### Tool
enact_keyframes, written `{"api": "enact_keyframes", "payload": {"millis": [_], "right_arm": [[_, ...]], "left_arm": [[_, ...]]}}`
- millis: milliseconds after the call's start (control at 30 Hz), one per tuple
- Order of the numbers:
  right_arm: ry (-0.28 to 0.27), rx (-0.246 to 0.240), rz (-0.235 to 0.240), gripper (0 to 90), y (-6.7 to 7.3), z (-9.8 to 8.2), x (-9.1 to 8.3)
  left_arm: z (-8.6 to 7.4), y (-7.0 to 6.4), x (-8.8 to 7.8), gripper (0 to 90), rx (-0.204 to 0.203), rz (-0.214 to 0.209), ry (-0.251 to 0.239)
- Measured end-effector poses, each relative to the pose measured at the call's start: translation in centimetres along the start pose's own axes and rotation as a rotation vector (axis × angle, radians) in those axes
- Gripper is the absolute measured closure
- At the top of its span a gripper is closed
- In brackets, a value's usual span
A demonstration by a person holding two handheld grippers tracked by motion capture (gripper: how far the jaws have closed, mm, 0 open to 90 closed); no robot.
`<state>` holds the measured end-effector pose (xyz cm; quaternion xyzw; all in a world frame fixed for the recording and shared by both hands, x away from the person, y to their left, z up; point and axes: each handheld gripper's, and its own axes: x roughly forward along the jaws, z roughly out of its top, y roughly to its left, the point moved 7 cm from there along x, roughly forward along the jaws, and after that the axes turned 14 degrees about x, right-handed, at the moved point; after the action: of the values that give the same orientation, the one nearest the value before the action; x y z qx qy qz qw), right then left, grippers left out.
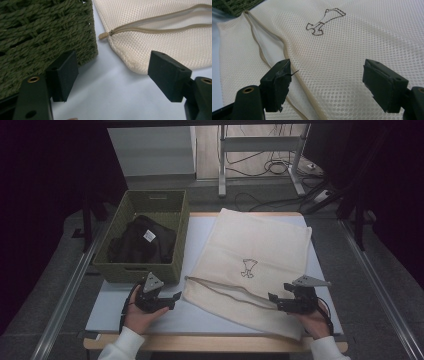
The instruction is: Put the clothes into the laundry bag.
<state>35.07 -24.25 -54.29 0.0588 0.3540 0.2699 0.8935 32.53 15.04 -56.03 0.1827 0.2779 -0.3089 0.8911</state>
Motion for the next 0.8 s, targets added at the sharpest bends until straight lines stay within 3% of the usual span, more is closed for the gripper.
{"api": "enact_keyframes", "payload": {"millis": [133,367,567,800], "right_arm": [[0.009,-0.012,-0.006,23.3,-0.1,-0.3,0.0],[0.002,0.011,-0.016,23.4,-0.1,0.1,-0.1],[0.016,-0.009,-0.018,24.1,0.9,-0.3,0.2],[0.020,0.004,-0.027,24.5,0.4,-0.3,0.1]], "left_arm": [[0.2,-0.4,0.2,23.8,0.000,-0.023,-0.006],[-0.1,-0.7,0.0,23.8,0.047,-0.008,0.017],[-0.2,-0.5,-0.3,24.4,0.033,-0.013,0.011],[-0.1,-0.5,0.6,24.4,0.038,-0.030,0.030]]}}
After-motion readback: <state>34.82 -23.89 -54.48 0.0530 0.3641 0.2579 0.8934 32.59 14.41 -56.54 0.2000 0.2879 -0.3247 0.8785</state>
